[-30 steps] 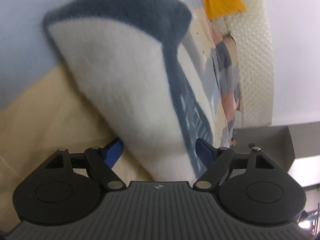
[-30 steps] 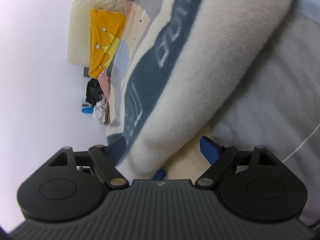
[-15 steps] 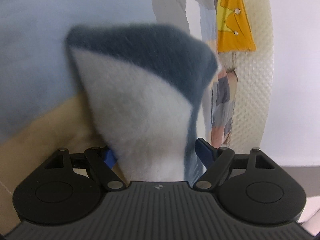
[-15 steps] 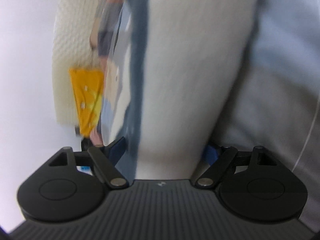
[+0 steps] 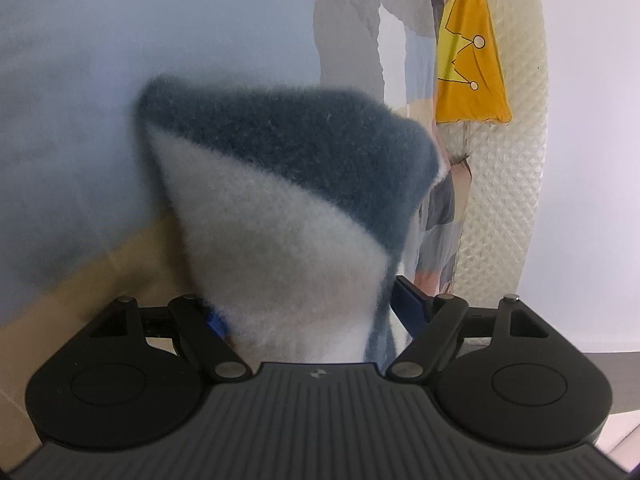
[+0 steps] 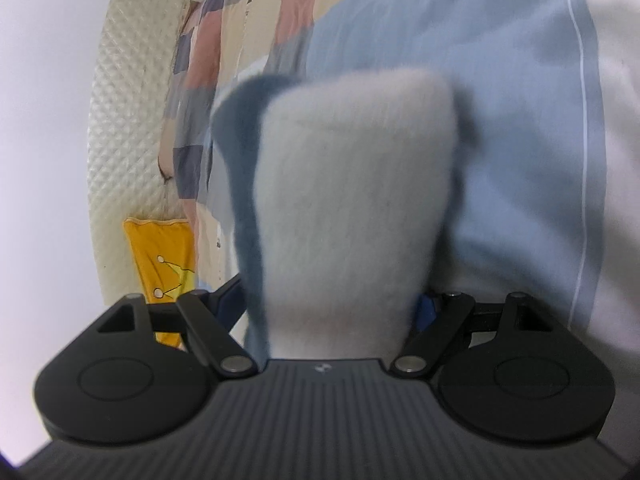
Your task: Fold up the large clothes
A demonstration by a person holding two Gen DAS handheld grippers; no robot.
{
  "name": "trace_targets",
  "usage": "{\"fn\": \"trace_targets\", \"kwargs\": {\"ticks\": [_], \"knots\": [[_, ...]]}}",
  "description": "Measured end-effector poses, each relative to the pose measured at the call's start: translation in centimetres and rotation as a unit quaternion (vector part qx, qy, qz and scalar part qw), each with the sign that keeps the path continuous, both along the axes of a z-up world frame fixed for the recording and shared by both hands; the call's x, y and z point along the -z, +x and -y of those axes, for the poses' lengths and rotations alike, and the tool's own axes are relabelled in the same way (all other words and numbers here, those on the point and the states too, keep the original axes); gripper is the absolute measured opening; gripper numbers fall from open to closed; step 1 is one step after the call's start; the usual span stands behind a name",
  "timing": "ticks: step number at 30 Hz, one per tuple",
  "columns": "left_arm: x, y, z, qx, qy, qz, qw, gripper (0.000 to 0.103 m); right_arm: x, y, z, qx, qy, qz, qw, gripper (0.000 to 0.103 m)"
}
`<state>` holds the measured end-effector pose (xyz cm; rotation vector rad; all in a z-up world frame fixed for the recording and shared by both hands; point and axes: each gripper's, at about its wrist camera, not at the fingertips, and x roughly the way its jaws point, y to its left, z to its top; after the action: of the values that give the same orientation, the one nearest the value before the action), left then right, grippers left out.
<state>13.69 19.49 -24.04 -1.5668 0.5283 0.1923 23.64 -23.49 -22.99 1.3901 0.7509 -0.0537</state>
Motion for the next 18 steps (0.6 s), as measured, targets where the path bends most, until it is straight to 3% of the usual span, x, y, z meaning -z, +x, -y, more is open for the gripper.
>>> {"fn": "trace_targets", "kwargs": {"ticks": [7,12,18], "knots": [[0.4,1.2,0.1,0.001,0.02,-0.013,0.9997,0.081,0.4,0.3,-0.5,-0.003,-0.022,0.006,1.0,0.083],[0.5,2.2,-0.3,0.006,0.022,-0.019,0.9996,0.079,0.2,1.6,-0.7,-0.041,-0.043,0.003,0.998,0.081],[0.0,2.1,-0.3,0.012,0.038,-0.024,0.9989,0.065,-0.4,1.2,-0.2,-0.057,-0.045,0.009,0.997,0.059]]}}
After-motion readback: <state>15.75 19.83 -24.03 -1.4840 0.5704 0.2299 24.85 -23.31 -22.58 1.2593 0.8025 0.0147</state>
